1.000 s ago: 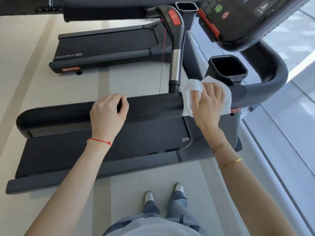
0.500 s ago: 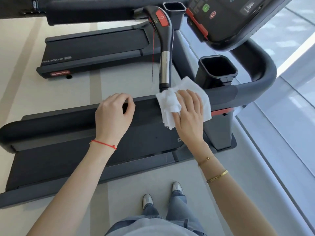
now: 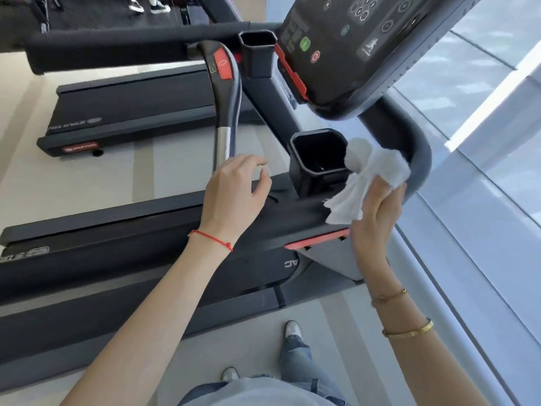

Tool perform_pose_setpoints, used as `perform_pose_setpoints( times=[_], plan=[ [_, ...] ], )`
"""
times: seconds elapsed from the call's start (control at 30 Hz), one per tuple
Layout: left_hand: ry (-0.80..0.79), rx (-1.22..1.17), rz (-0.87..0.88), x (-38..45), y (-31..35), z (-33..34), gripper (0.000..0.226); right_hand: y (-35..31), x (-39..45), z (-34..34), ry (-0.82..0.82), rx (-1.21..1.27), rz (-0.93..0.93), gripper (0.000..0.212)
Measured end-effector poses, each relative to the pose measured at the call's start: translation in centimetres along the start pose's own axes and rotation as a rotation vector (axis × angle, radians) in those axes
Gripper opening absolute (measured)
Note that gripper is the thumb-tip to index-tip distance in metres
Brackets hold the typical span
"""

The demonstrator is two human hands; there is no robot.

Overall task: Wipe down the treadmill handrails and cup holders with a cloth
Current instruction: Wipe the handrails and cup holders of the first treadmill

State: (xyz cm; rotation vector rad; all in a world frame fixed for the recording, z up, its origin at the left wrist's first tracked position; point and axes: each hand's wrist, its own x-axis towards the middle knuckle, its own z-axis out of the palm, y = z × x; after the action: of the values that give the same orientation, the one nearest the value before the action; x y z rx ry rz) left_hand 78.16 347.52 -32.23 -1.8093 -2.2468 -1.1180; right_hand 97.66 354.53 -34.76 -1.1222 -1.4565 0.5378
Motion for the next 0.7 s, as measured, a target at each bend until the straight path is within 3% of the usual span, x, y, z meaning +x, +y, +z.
perform_pose_setpoints(
  times=[0.07,0.2,0.33,0.4,0.57,0.6,0.67,0.7],
  plan=[
    [-0.043,0.008,-0.044,1.2,0.9,1.3,0.027,0.8,3.8,-0.9,-0.084,-0.101,-0.141,0.021],
    [-0.136,0.004,-0.151,3.5,2.3,3.8,0.034,2.0,9.9,0.1,-0.683,-0.416,-0.465,0.025],
    [-0.189,0.010,-0.235,4.7,3.1,5.7,0.041,2.3,12.0,2.2,-1.118,-0.621,-0.563,0.048],
    [-0.208,0.003,-0.259,4.8,3.2,6.4,0.043,2.5,12.6,2.0,-1.223,-0.611,-0.523,0.050],
    [-0.262,-0.053,-0.300,5.4,2.6,7.3,0.045,3.1,14.2,1.8,-1.299,-0.599,-0.614,0.053],
    [-0.265,-0.061,-0.306,5.6,2.4,7.3,0.044,3.1,14.4,2.1,-1.318,-0.622,-0.675,0.049],
    [-0.277,-0.063,-0.317,6.0,2.2,7.3,0.044,3.0,14.6,3.0,-1.359,-0.615,-0.654,0.019],
    [-0.285,-0.062,-0.319,6.1,2.1,7.3,0.044,2.5,14.7,3.4,-1.422,-0.685,-0.626,0.020]
  ],
)
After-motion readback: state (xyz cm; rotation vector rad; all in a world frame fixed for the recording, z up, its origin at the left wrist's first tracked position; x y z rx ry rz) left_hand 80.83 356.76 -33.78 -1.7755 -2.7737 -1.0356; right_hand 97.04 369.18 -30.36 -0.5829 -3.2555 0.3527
